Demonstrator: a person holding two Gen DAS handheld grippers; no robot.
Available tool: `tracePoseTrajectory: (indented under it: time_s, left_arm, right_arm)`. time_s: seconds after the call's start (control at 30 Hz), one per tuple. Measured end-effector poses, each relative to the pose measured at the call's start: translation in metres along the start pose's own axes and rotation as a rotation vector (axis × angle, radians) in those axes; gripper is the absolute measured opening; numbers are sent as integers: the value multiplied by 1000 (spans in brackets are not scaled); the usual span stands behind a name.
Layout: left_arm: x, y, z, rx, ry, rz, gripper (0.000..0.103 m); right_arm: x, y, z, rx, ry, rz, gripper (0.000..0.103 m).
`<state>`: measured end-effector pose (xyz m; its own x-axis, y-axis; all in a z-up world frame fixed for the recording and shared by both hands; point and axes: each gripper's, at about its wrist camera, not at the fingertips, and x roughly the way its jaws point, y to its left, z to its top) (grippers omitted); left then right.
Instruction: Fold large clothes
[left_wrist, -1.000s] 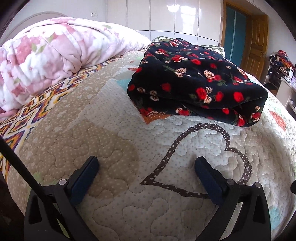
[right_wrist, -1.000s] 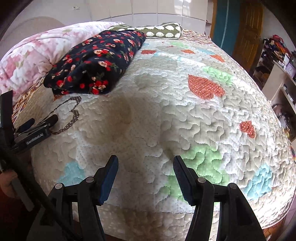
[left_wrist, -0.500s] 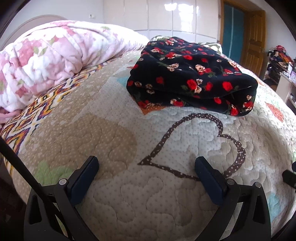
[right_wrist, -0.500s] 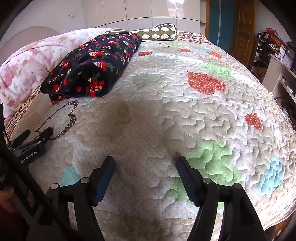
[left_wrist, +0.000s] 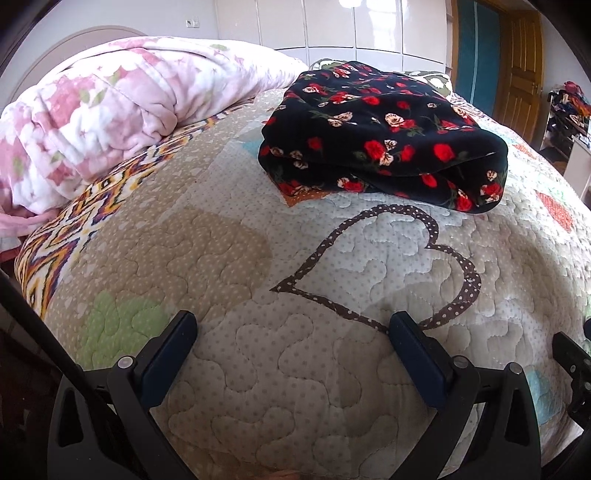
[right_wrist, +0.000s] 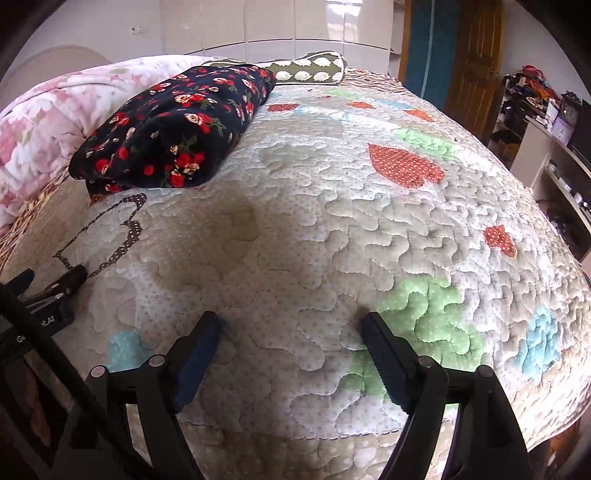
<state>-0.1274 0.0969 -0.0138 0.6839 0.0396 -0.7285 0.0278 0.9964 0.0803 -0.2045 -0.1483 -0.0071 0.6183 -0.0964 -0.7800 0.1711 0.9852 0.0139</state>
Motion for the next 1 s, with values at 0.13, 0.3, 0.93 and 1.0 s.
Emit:
tracePoseTrajectory:
  time_s: [0.13,0.3,0.93,1.0]
  left_arm:
    - [0,0,0,1,-2,0,103]
    - [0,0,0,3,-6,4,103]
    - [0,-1,0,7,-4,8,103]
    - [0,-1,0,9,-5,10,103]
  right_arm:
    - [2,-2,-3,27,-7,-17,91]
    - [1,-2,-5,35,-26,-38,92]
    - [-1,-1,-10,45,-51,-58,94]
    - [-1,-1,-10,45,-51,-58,94]
